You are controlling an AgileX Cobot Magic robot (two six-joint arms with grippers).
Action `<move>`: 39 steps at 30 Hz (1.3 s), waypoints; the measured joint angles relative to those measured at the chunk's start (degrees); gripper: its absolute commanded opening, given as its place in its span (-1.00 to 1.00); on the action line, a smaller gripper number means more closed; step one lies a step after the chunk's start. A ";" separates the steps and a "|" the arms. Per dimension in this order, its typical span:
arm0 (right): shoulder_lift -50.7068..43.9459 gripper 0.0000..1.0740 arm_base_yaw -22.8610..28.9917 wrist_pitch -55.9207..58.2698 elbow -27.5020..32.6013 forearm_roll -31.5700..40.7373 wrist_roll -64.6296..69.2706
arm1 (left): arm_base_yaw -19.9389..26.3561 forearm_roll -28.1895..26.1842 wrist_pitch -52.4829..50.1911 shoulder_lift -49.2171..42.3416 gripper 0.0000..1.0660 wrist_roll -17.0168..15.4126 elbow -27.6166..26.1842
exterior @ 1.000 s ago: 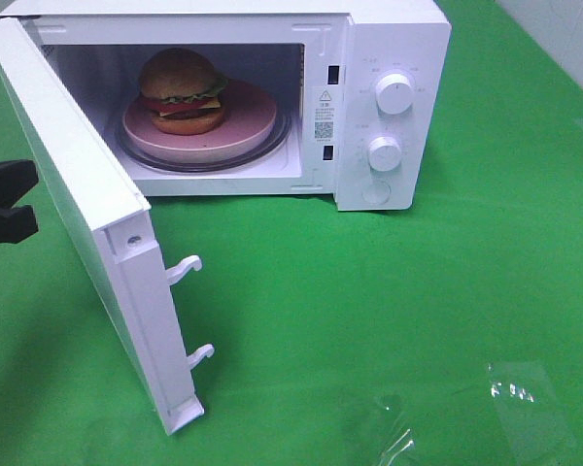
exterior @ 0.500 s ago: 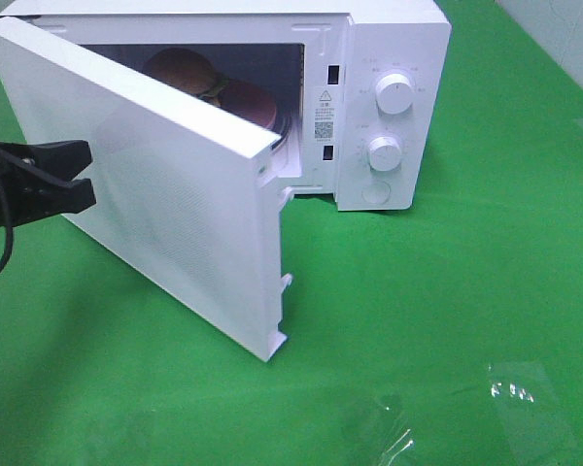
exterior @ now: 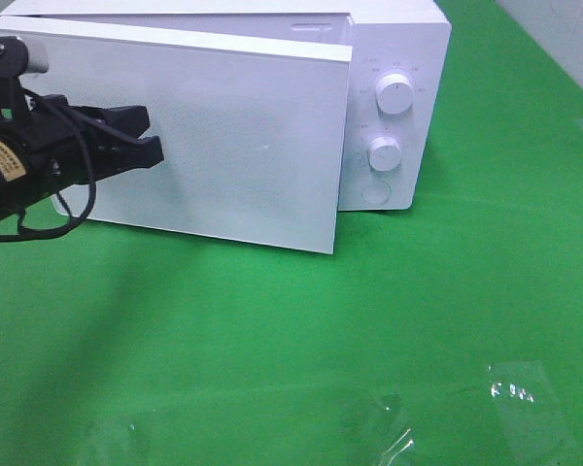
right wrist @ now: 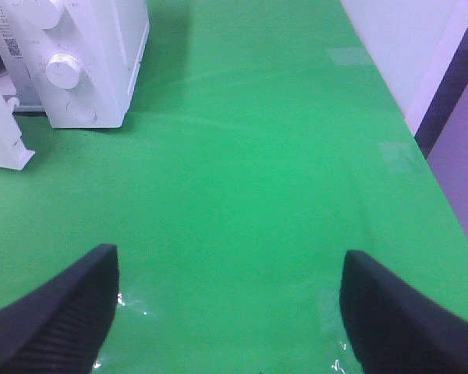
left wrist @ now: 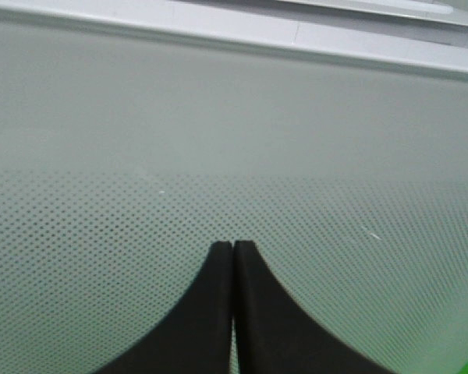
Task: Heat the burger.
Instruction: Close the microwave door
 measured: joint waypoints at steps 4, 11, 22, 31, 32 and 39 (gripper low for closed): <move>0.00 0.37 0.00 0.00 0.00 0.00 0.00 | -2.01 -2.46 1.55 1.55 -1.00 1.49 -2.64; 0.00 0.37 0.00 0.00 0.00 0.00 0.00 | -5.61 -8.08 5.04 4.76 -1.00 5.84 -8.65; 0.00 0.37 0.00 0.00 0.00 0.00 0.00 | -9.91 -11.29 9.85 9.22 -1.00 6.59 -16.73; 0.00 0.37 0.00 0.00 0.00 0.00 0.00 | -11.23 -11.17 13.18 13.81 -1.00 9.57 -22.23; 0.00 0.37 0.00 0.00 0.00 0.00 0.00 | -11.23 -11.17 13.18 13.81 -1.00 9.57 -22.23; 0.00 0.37 0.00 0.00 0.00 0.00 0.00 | -11.40 -14.50 14.04 14.38 -1.00 15.41 -23.55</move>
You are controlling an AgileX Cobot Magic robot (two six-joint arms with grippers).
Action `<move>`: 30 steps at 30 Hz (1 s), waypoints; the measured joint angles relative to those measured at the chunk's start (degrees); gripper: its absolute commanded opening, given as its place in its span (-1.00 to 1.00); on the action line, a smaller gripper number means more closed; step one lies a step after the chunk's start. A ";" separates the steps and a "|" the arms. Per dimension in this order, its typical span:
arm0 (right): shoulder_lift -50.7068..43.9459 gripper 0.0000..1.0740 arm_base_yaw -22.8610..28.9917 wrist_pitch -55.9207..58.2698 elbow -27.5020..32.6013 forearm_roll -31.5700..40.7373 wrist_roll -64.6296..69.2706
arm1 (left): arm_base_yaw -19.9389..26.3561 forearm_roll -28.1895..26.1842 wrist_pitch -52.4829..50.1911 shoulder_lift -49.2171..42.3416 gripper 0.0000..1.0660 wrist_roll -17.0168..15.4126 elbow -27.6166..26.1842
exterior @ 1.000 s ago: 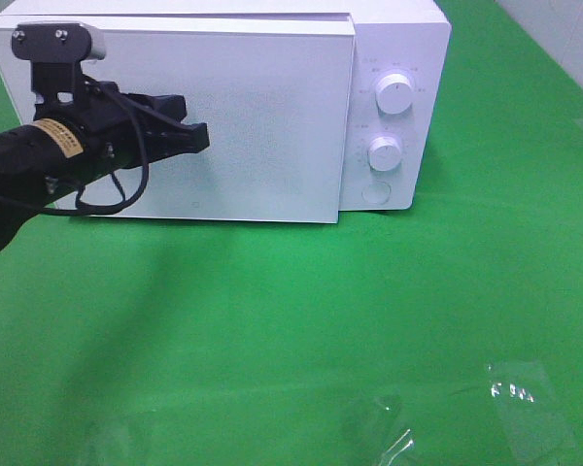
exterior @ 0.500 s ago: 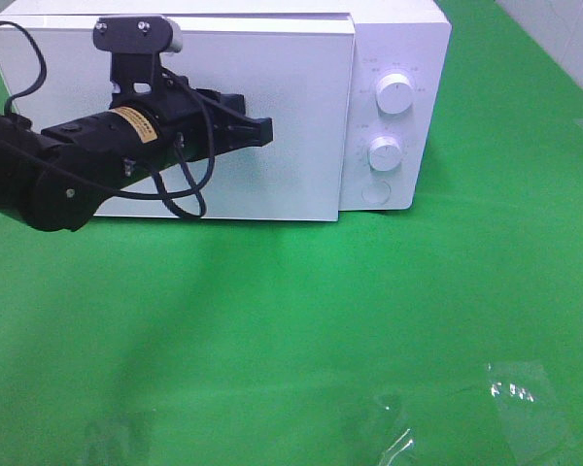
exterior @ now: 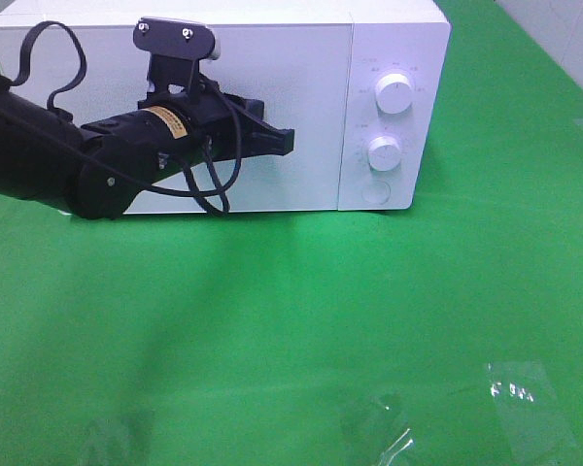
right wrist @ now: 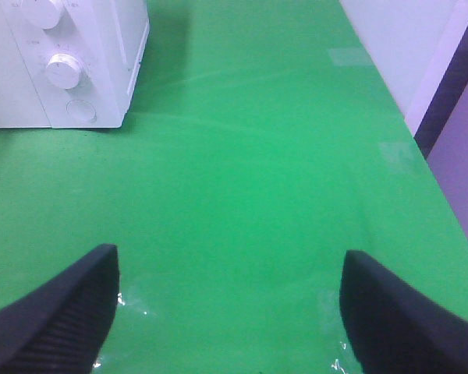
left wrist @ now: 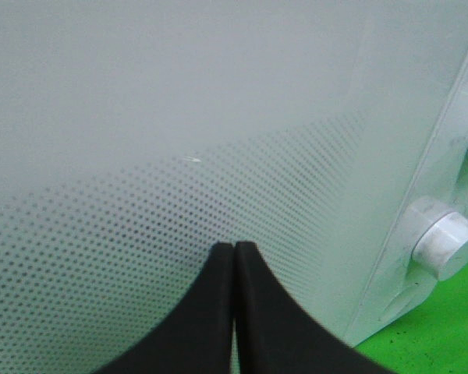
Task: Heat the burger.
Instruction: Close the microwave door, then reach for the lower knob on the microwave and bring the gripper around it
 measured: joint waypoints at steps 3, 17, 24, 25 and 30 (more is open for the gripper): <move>0.00 0.37 0.00 0.00 0.00 0.00 0.00 | 0.06 -0.57 2.35 -0.40 -1.00 0.52 -0.11; 0.00 0.37 0.00 0.00 0.00 0.00 0.00 | -3.09 -5.44 38.04 -11.69 0.90 0.52 -1.55; 0.00 0.37 0.00 0.00 0.00 0.00 0.00 | -3.09 -5.84 59.64 -14.32 0.87 -2.29 -1.55; 0.00 0.37 0.00 0.00 0.00 0.00 0.00 | -3.09 -5.84 59.64 -14.32 0.87 -2.29 -1.55; 0.00 0.37 0.00 0.00 0.00 0.00 0.00 | -3.09 -5.73 73.57 -16.04 0.87 -2.86 -1.60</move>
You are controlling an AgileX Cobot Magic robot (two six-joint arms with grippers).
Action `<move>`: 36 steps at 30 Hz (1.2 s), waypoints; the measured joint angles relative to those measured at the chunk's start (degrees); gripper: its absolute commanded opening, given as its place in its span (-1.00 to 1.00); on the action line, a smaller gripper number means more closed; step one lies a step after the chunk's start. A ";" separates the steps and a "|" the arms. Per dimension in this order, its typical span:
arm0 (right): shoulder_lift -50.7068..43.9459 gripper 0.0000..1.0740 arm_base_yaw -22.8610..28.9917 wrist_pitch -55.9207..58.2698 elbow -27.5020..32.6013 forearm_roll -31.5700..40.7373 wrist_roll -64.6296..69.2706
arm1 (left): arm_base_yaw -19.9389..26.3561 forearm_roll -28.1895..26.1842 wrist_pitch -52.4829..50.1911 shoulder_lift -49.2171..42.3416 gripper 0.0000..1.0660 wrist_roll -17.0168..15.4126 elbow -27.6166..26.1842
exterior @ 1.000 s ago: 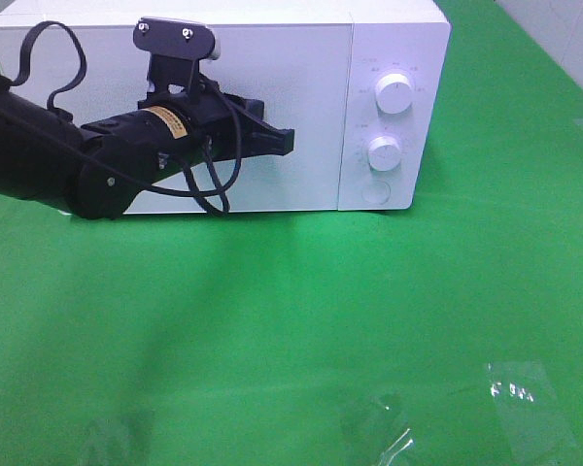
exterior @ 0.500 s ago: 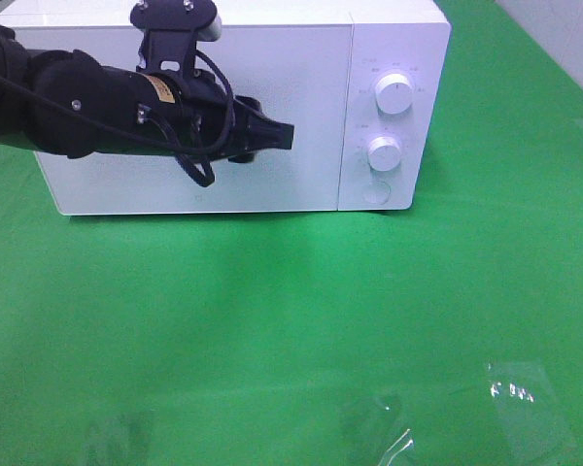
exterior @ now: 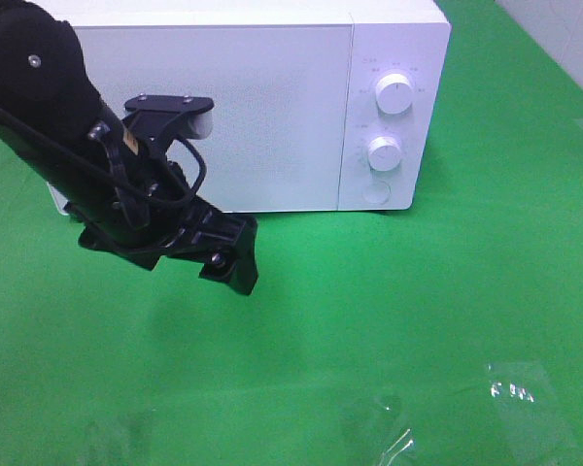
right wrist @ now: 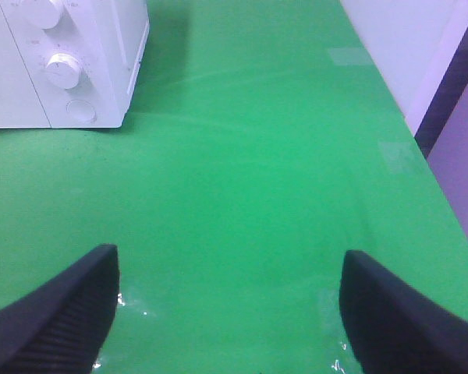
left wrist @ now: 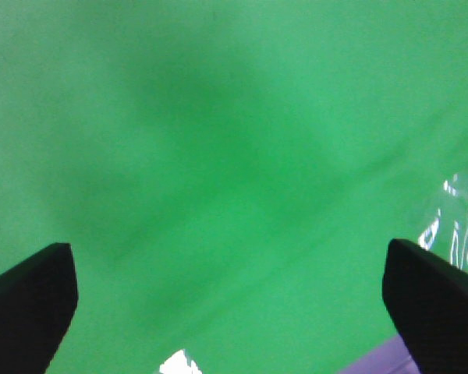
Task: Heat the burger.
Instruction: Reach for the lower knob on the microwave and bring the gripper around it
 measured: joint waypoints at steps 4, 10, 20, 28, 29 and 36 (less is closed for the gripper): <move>0.00 0.37 0.00 0.00 0.00 0.00 0.00 | 0.00 1.78 7.79 -3.21 0.87 -1.20 0.00; 0.00 0.37 0.00 0.00 0.00 0.00 0.00 | 2.35 4.58 12.20 -7.79 0.87 -4.47 0.00; 0.00 0.37 0.00 0.00 0.00 0.00 0.00 | 18.85 5.56 20.00 -15.47 0.87 -0.40 0.00; 0.00 0.37 0.00 0.00 0.00 0.00 0.00 | 30.37 5.96 23.84 -22.00 0.87 3.50 0.00; 0.00 0.37 0.00 0.00 0.00 0.00 0.00 | 32.72 6.07 25.15 -23.89 0.87 4.41 0.00; 0.00 0.37 0.00 0.00 0.00 0.00 0.00 | 37.82 6.25 26.01 -31.23 0.87 6.42 4.70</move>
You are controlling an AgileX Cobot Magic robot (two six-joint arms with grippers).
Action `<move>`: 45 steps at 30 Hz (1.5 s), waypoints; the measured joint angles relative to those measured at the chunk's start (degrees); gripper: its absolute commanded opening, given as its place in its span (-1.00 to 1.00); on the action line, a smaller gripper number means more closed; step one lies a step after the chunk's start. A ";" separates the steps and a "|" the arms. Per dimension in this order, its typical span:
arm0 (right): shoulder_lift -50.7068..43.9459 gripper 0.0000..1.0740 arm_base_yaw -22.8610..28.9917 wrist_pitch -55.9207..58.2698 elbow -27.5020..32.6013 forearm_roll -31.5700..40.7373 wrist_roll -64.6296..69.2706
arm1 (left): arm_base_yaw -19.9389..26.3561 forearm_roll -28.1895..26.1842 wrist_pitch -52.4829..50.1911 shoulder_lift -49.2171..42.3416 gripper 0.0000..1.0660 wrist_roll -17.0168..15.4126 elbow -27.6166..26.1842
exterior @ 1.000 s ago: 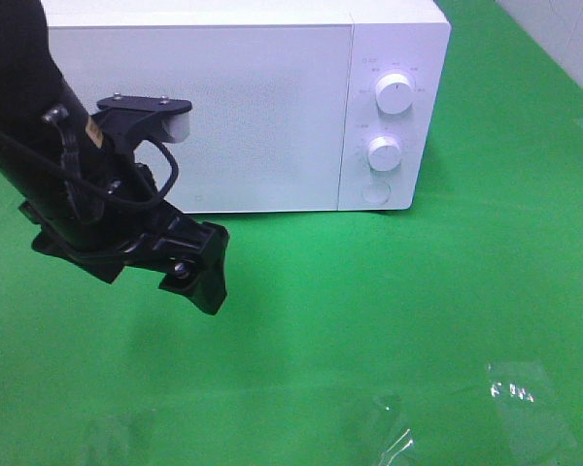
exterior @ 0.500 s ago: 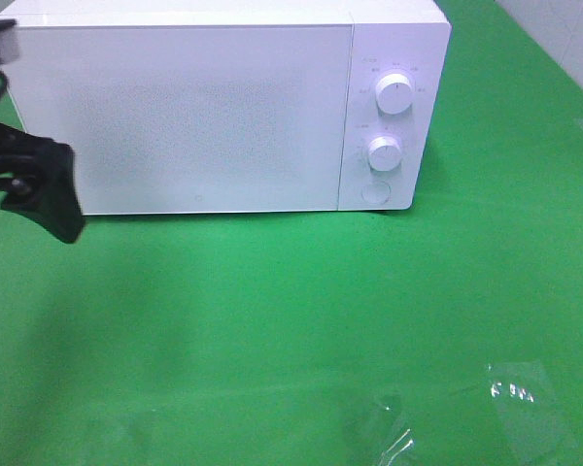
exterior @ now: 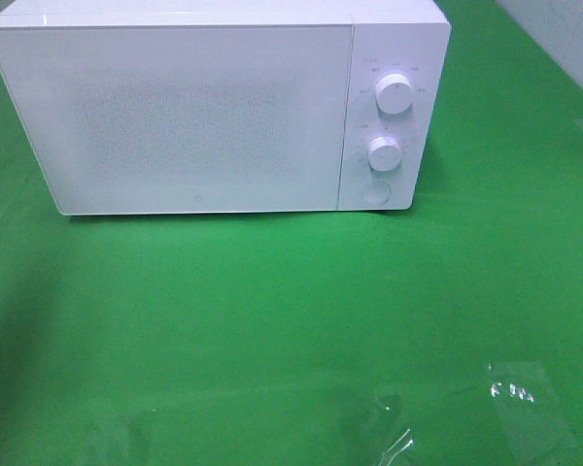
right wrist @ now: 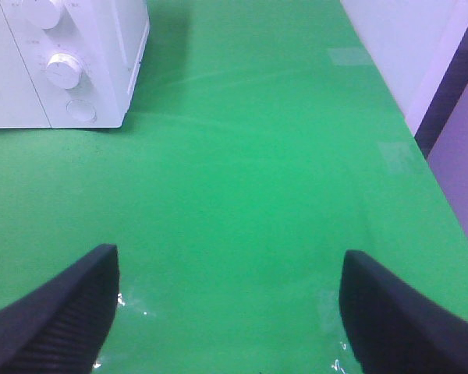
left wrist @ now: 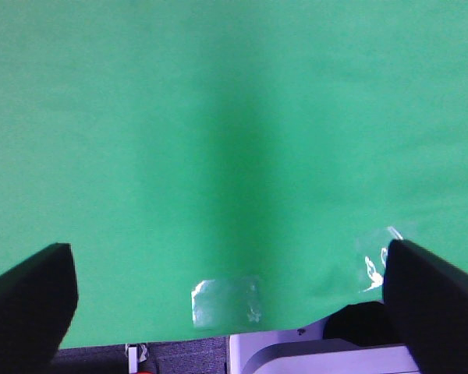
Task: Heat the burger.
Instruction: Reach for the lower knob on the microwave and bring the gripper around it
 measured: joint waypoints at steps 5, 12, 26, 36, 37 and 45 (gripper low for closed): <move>0.00 0.37 0.00 0.00 0.00 0.00 0.00 | 0.34 -0.11 0.00 -7.05 0.87 0.23 6.42; 0.00 0.37 0.00 0.00 0.00 0.00 0.00 | 0.34 -0.17 -0.63 -19.14 0.87 0.46 13.87; 0.00 0.37 0.00 0.00 0.00 0.00 0.00 | 0.34 0.69 -2.23 -47.04 0.87 0.63 24.92; 0.00 0.36 0.00 0.00 0.00 0.00 0.00 | 0.34 1.38 -4.58 -60.50 0.87 0.63 26.76; 0.00 0.36 0.00 0.00 0.00 0.00 0.00 | 0.34 1.38 -4.64 -62.80 0.87 0.63 26.76; 0.00 0.37 0.00 0.00 0.00 0.00 0.00 | 0.34 1.60 -4.93 -66.92 0.87 0.63 26.76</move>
